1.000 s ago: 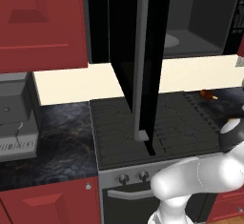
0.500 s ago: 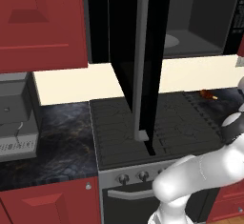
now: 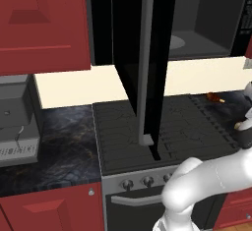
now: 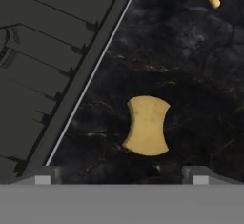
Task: Place the sponge inside the microwave to prepare for sanitizing.
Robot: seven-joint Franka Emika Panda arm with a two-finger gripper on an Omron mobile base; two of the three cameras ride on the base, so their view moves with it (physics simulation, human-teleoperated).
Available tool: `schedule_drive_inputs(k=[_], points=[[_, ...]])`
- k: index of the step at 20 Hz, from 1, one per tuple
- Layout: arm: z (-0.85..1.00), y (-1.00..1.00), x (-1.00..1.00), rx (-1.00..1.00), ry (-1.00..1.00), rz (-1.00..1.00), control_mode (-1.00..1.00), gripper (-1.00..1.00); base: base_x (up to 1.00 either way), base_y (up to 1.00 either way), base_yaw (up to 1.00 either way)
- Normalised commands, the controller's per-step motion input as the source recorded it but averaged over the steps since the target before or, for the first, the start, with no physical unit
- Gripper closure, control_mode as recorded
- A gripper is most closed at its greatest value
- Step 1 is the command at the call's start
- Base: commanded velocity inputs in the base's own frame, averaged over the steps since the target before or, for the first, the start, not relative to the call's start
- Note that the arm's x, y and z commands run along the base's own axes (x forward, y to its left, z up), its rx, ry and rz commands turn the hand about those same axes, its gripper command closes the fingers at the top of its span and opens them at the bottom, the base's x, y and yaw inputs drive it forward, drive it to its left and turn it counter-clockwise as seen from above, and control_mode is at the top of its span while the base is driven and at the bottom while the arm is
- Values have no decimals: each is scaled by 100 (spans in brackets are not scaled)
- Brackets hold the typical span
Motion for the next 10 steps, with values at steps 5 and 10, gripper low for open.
schedule_drive_inputs(k=[5,10], points=[[-20,-16,17,0,2,3,-100,-100,0,0,0],[-23,-12,18,0,5,1,-100,-100,0,0,0]])
